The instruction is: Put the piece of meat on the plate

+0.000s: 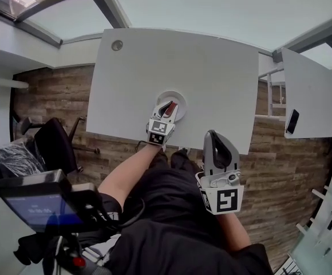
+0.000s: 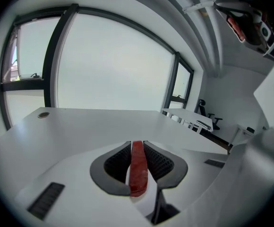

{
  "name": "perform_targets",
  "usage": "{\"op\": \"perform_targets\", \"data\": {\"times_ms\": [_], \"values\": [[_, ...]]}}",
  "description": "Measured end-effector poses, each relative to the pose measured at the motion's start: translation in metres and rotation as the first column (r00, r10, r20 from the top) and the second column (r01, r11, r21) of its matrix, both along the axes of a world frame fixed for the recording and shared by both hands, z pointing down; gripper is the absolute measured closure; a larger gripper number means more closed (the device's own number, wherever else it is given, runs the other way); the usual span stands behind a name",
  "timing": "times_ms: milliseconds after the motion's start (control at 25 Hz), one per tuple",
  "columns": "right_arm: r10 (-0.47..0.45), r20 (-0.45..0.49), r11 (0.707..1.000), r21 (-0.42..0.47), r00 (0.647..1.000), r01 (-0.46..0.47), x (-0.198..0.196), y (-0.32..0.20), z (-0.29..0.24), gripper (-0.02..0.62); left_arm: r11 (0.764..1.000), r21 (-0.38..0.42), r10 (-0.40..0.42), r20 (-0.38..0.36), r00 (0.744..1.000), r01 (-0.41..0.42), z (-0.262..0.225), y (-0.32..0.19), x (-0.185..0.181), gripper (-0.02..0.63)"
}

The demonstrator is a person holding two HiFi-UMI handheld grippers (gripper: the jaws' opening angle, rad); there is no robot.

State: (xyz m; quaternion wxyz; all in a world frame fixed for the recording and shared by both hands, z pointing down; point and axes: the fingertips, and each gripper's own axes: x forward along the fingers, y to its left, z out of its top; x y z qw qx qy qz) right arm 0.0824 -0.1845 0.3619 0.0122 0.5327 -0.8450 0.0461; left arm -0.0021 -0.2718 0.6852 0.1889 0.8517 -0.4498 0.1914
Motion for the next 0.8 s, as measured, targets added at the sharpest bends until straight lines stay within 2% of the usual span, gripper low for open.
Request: {"op": "perform_targets", "data": {"times_ms": [80,280,800], "values": [[0.014,-0.005,1.000,-0.003,1.000,-0.014,0.006,0.002,0.002,0.591,1.000,-0.025,0.009,-0.009,1.000,-0.009,0.010,0.002,0.002,0.518],[0.030,-0.006,0.999,-0.010,1.000,-0.030,0.016,0.007,0.006,0.591,0.995,-0.103,-0.001,-0.086,0.996,-0.008,0.031,0.007,0.010,0.518],[0.007,-0.029,1.000,-0.007,1.000,-0.007,0.010,0.013,0.005,0.591,0.995,-0.084,0.042,-0.047,0.998,-0.046,0.037,0.002,0.005,0.517]]}}
